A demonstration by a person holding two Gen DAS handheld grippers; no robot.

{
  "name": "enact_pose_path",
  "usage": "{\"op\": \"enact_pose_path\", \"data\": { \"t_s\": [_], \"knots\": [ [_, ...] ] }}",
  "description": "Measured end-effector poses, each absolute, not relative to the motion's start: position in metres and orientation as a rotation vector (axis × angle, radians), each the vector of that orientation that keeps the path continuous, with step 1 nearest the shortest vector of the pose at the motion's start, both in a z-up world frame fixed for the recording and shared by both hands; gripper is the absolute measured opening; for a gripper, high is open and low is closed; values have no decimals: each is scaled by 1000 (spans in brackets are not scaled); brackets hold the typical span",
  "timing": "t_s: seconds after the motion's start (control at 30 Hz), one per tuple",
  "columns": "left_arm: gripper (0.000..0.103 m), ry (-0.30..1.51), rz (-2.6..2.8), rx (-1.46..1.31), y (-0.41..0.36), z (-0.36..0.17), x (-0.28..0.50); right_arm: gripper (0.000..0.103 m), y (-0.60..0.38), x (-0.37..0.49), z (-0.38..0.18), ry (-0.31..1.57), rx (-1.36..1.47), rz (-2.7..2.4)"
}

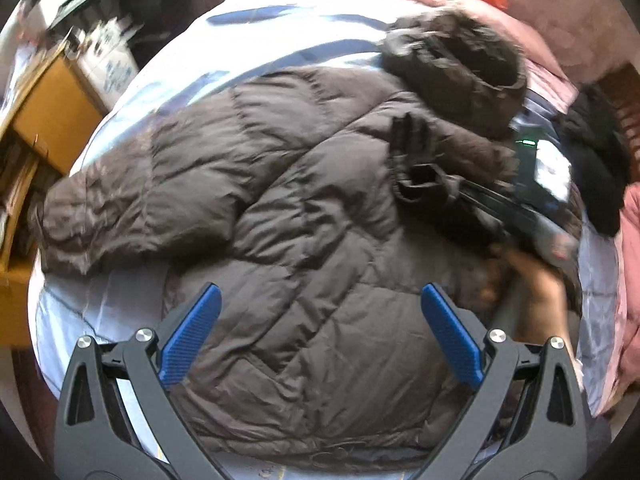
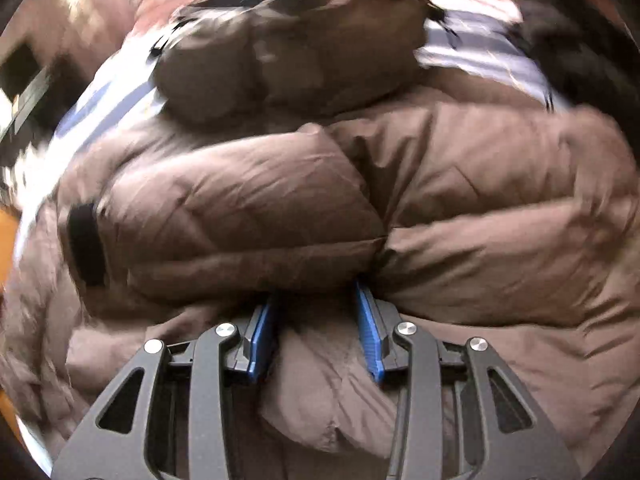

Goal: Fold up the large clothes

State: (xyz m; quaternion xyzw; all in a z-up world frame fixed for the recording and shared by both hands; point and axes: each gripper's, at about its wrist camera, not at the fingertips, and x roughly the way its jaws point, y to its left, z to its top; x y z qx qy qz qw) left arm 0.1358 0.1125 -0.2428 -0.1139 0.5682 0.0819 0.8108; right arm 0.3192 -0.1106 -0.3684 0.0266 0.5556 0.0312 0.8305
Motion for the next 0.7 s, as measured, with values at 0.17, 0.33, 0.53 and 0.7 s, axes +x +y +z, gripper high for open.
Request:
{"op": "enact_pose_path", "data": {
  "t_s": [0.17, 0.33, 0.53, 0.7],
  "knots": [
    [101, 1198, 160, -343, 131, -236, 129, 84, -120, 286, -336, 1027, -96, 29],
    [101, 1171, 173, -338, 136, -227, 123, 75, -141, 265, -312, 1009, -85, 159],
    [101, 1166, 197, -343, 141, -227, 122, 75, -197, 261, -305, 968, 11, -25],
    [101, 1148, 200, -269, 138, -229, 128, 75, -224, 274, -357, 1127, 50, -65]
  ]
}}
